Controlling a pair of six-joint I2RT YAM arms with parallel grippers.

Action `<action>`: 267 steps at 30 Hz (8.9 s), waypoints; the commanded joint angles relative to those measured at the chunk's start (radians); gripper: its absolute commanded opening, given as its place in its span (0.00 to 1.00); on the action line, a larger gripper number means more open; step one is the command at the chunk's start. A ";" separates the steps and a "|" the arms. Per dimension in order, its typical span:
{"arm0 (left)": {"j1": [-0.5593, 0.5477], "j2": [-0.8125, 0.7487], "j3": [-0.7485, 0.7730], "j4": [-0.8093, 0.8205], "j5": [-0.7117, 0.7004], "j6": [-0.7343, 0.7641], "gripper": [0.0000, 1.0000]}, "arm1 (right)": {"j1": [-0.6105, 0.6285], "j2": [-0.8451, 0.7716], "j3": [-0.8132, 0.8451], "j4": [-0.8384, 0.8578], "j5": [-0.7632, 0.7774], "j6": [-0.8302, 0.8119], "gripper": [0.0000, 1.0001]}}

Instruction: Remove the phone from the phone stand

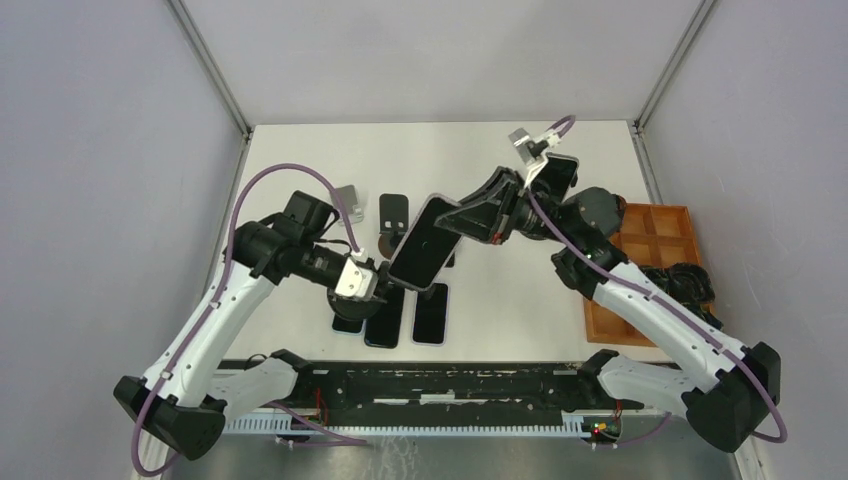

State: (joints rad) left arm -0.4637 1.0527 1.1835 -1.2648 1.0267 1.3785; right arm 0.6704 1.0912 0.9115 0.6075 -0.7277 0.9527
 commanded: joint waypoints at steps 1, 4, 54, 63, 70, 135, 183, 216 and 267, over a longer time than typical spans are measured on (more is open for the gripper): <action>0.000 -0.046 -0.035 -0.199 -0.152 0.116 0.02 | -0.123 -0.089 0.188 0.153 0.135 0.009 0.00; 0.000 -0.040 -0.035 -0.198 -0.179 0.104 0.02 | -0.152 -0.100 0.207 0.092 0.127 0.014 0.00; 0.002 0.051 0.347 0.103 -0.052 -0.440 0.02 | -0.106 0.352 -0.204 -0.715 0.401 -0.527 0.59; 0.002 0.051 0.357 0.112 -0.031 -0.464 0.02 | -0.106 0.279 -0.150 -0.885 0.598 -0.583 0.98; 0.002 0.040 0.360 0.147 -0.028 -0.497 0.02 | -0.077 0.163 -0.326 -0.758 0.411 -0.468 0.98; 0.002 0.025 0.300 -0.093 -0.191 0.066 0.02 | 0.219 0.247 0.403 -0.504 -0.090 -0.341 0.95; 0.001 0.039 0.352 -0.056 -0.168 -0.093 0.02 | 0.199 0.296 0.574 -0.776 -0.175 -0.528 0.56; 0.002 0.021 0.355 0.337 -0.333 -0.709 1.00 | -0.124 0.357 0.854 -0.855 0.044 -0.633 0.00; 0.002 -0.035 0.251 0.359 -0.357 -0.834 1.00 | -0.278 0.885 1.149 -0.861 0.201 -0.697 0.98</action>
State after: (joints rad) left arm -0.4603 1.0100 1.4330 -0.9390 0.6640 0.5972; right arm 0.3893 2.1345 2.0071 -0.3214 -0.5671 0.3008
